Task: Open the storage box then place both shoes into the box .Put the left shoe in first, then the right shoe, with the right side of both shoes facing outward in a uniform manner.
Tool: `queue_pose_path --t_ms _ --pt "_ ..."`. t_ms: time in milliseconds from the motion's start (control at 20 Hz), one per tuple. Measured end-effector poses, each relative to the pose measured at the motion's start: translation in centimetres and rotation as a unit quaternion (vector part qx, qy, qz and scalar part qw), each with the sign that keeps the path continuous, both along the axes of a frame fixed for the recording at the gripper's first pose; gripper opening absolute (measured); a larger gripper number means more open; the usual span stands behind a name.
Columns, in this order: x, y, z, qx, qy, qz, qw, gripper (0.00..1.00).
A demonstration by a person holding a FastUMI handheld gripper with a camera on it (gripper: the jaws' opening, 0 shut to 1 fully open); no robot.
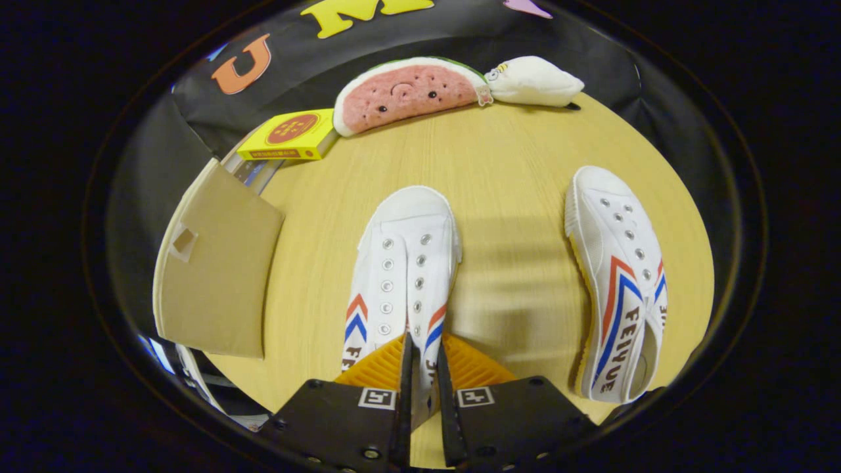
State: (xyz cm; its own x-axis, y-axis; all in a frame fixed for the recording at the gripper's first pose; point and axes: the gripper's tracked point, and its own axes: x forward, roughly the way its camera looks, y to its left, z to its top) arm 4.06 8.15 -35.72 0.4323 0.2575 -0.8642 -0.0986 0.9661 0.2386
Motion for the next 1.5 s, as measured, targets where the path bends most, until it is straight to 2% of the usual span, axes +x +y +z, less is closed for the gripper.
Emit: queue_pose_path --t_ms 50,100,150,650,900,1200,1500 --pt "-0.1 -0.2 0.3 0.002 0.008 0.001 1.000 0.13" --pt "0.0 -0.3 0.7 0.006 0.015 -0.007 1.000 0.13" --pt "-0.1 -0.2 0.3 0.009 0.021 -0.008 1.000 0.03" --pt "-2.0 2.0 2.6 0.087 0.053 -0.019 0.995 0.02" --pt "-3.0 3.3 5.4 0.112 0.049 -0.029 0.992 0.02" --pt "-3.5 5.0 11.1 0.115 0.005 -0.035 0.993 0.02" --pt "-3.8 9.5 17.1 0.125 -0.039 -0.042 0.991 0.02"
